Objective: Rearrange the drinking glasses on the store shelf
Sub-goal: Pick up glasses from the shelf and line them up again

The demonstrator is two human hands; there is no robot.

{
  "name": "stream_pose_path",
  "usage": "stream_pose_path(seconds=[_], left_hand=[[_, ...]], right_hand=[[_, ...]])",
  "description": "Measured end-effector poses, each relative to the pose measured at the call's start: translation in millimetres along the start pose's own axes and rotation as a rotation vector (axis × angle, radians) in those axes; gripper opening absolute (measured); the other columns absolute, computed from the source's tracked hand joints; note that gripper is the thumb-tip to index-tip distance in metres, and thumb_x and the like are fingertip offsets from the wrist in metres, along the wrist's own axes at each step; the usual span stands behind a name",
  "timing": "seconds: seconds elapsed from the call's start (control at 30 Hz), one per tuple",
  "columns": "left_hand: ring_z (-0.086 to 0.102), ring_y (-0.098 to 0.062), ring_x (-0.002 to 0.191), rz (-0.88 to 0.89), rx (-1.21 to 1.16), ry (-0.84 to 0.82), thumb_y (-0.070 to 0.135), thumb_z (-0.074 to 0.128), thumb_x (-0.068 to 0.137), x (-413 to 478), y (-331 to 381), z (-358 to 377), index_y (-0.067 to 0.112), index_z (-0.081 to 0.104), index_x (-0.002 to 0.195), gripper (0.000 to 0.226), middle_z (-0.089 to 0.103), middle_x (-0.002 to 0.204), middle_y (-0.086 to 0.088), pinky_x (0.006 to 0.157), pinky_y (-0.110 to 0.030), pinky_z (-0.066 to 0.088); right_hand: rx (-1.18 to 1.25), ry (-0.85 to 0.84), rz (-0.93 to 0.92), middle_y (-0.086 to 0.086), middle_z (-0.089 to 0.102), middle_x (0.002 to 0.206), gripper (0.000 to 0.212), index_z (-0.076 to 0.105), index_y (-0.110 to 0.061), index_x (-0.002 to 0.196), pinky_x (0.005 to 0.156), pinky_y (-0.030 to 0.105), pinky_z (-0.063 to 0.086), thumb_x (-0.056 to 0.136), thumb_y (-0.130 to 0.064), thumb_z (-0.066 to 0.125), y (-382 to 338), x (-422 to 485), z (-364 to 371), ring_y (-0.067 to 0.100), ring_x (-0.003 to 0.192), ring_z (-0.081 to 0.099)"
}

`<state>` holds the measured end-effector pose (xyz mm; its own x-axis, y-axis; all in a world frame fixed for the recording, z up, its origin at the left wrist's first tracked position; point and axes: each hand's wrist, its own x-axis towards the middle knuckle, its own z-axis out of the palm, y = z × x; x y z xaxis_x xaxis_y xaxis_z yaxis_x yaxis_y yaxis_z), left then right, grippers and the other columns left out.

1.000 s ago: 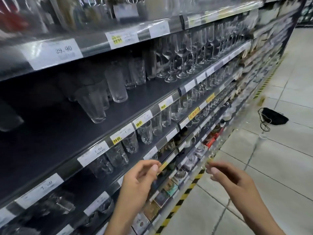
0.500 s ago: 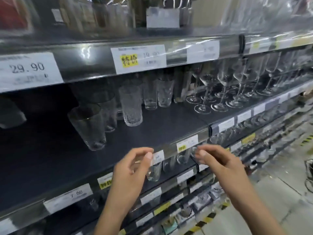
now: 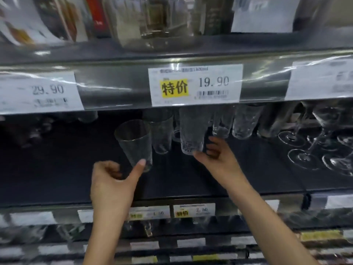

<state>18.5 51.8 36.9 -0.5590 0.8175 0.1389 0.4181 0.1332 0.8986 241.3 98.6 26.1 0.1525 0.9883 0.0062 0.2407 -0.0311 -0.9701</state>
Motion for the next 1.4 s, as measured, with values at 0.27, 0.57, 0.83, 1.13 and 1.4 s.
stream_pose_path(seconds=[0.27, 0.57, 0.83, 1.13, 1.4], left_hand=[[0.057, -0.009, 0.119, 0.083, -0.149, -0.241, 0.055, 0.091, 0.054, 30.1, -7.6, 26.5, 0.035, 0.021, 0.148, 0.119, 0.053, 0.133, 0.006, 0.098, -0.030, 0.049], [0.057, 0.010, 0.089, 0.099, -0.119, -0.141, 0.020, 0.087, 0.073, 43.8, 5.8, 37.2, 0.015, 0.043, 0.129, 0.072, 0.060, 0.104, 0.015, 0.062, 0.001, 0.043], [0.065, 0.002, 0.099, 0.139, -0.191, -0.021, 0.027, 0.090, 0.068, 12.5, -2.0, 21.0, 0.023, 0.048, 0.123, 0.069, 0.066, 0.112, 0.010, 0.082, -0.019, 0.050], [0.068, -0.011, 0.100, 0.218, -0.542, 0.187, 0.039, 0.081, 0.063, -41.6, 4.3, -30.3, 0.025, 0.052, 0.122, 0.067, 0.069, 0.108, 0.005, 0.087, -0.027, 0.054], [0.065, -0.036, 0.097, 0.074, -0.790, 0.269, 0.056, 0.088, 0.054, -85.6, -32.4, -89.2, 0.001, 0.049, 0.133, 0.103, 0.066, 0.117, -0.023, 0.092, -0.056, 0.050]], right_hand=[[-0.132, -0.073, -0.011, -0.010, 0.064, 0.120, 0.090, 0.049, -0.027, 0.128, 0.092, 0.038, 0.054, 0.054, -0.065, 0.081, 8.9, 59.3, 14.7, 0.014, 0.113, 0.062], [-0.290, -0.069, -0.150, -0.003, 0.068, 0.118, 0.073, 0.055, -0.020, 0.125, 0.085, 0.028, 0.049, 0.071, -0.063, 0.076, 5.3, 69.8, 10.0, 0.020, 0.109, 0.065], [-0.284, -0.222, -0.227, -0.019, 0.060, 0.103, 0.071, 0.053, -0.028, 0.126, 0.080, 0.022, 0.047, 0.067, -0.054, 0.084, 8.3, 49.0, -16.9, 0.004, 0.094, 0.060], [0.135, -0.390, -0.314, -0.015, 0.072, 0.102, 0.055, 0.061, -0.032, 0.114, 0.084, 0.028, 0.055, 0.065, -0.038, 0.084, -16.1, -14.4, -3.2, 0.000, 0.093, 0.069], [0.610, -0.923, 0.111, 0.013, 0.073, 0.110, 0.093, 0.062, -0.013, 0.126, 0.074, 0.038, 0.061, 0.046, -0.053, 0.090, -35.1, -70.8, 51.0, 0.029, 0.096, 0.073]])
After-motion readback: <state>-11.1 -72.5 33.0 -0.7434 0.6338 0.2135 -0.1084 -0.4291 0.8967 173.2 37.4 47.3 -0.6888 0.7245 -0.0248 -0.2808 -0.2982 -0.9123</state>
